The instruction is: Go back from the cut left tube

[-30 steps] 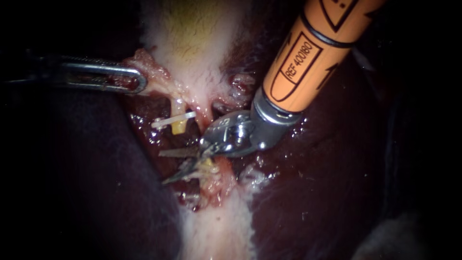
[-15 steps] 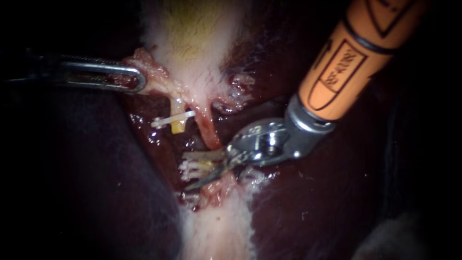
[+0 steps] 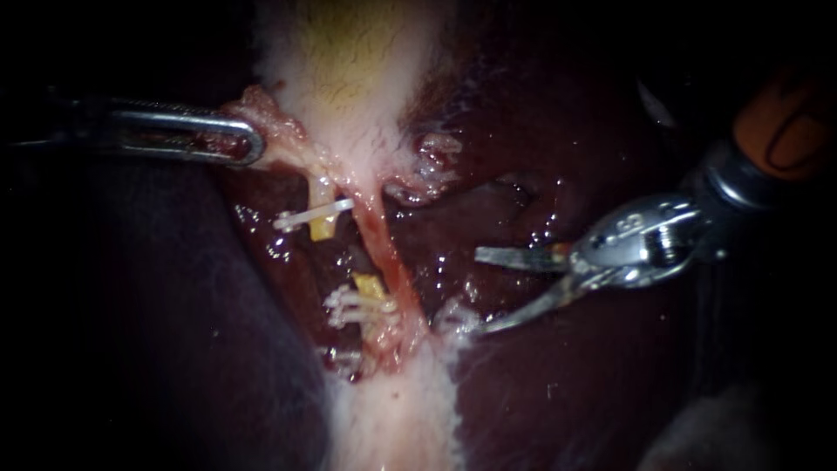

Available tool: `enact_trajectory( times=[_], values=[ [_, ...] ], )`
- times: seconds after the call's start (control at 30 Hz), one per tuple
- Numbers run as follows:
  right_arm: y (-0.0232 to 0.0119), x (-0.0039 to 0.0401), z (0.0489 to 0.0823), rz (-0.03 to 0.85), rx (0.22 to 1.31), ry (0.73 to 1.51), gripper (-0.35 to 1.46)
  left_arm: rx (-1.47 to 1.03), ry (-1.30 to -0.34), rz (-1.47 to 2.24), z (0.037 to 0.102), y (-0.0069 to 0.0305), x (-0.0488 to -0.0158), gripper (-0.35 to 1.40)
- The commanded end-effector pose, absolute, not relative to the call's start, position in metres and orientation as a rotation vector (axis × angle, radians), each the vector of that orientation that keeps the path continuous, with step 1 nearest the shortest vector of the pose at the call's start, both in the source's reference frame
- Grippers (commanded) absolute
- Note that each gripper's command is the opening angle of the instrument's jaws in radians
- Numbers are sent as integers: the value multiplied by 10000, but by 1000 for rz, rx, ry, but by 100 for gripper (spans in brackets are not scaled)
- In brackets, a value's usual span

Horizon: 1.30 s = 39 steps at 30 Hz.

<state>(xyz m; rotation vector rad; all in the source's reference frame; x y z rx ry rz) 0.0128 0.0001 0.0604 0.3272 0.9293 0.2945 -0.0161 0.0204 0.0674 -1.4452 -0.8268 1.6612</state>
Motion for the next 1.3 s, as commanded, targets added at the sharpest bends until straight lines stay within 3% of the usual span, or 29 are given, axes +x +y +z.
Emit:
enact_trajectory(
  times=[0.03,1.3],
  values=[
    [2,124,604,298,326,927,145,-1445,-827,1661,674,204,-161,-35],
    [5,117,601,306,323,922,145,-1445,-789,1674,728,205,-198,-35]
  ],
)
